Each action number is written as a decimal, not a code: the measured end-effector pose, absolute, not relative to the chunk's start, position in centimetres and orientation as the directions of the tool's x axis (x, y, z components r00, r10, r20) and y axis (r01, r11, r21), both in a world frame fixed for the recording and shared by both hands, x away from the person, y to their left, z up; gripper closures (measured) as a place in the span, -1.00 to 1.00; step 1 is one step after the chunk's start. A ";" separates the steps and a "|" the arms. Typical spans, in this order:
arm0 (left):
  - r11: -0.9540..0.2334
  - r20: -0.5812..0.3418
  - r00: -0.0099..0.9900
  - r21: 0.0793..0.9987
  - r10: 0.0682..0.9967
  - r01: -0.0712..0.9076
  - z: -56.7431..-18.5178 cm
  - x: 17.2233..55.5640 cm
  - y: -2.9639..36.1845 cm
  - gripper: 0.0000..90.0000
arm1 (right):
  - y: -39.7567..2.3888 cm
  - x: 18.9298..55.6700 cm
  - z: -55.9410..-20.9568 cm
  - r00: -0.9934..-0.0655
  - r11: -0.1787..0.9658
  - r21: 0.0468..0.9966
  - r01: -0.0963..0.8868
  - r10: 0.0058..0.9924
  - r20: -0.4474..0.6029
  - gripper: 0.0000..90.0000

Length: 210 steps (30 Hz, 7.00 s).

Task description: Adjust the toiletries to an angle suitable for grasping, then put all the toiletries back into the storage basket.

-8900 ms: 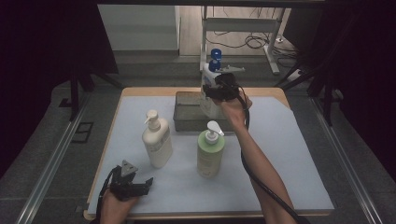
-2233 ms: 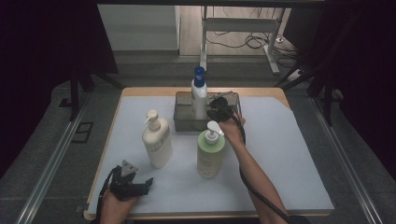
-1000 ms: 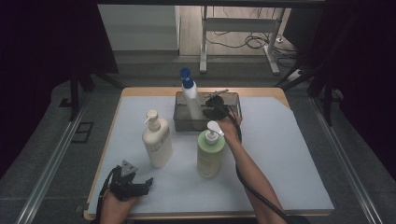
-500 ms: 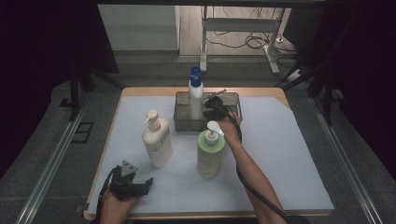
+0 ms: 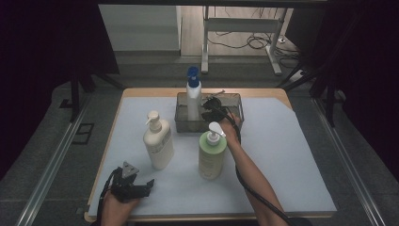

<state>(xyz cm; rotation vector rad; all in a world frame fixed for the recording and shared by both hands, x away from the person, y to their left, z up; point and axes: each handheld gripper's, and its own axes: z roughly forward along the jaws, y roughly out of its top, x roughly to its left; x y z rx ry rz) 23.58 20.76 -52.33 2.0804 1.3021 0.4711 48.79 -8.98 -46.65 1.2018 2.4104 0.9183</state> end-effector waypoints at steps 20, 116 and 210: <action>-0.311 -0.030 0.447 0.677 0.894 0.667 -52.3 23.6 20.8 -0.73 | -7.9 49.4 -46.3 -0.595 0.439 0.660 0.610 0.804 0.016 1.00; -0.313 -0.028 0.448 0.676 0.894 0.667 -52.3 23.6 20.8 -0.73 | -10.7 47.0 -42.6 -0.767 0.487 0.743 0.458 0.639 0.054 -0.38; -0.313 -0.024 0.446 0.679 0.895 0.664 -52.4 23.5 20.7 -0.72 | -19.8 30.0 -44.3 -0.838 0.499 0.753 0.429 0.532 0.125 -0.93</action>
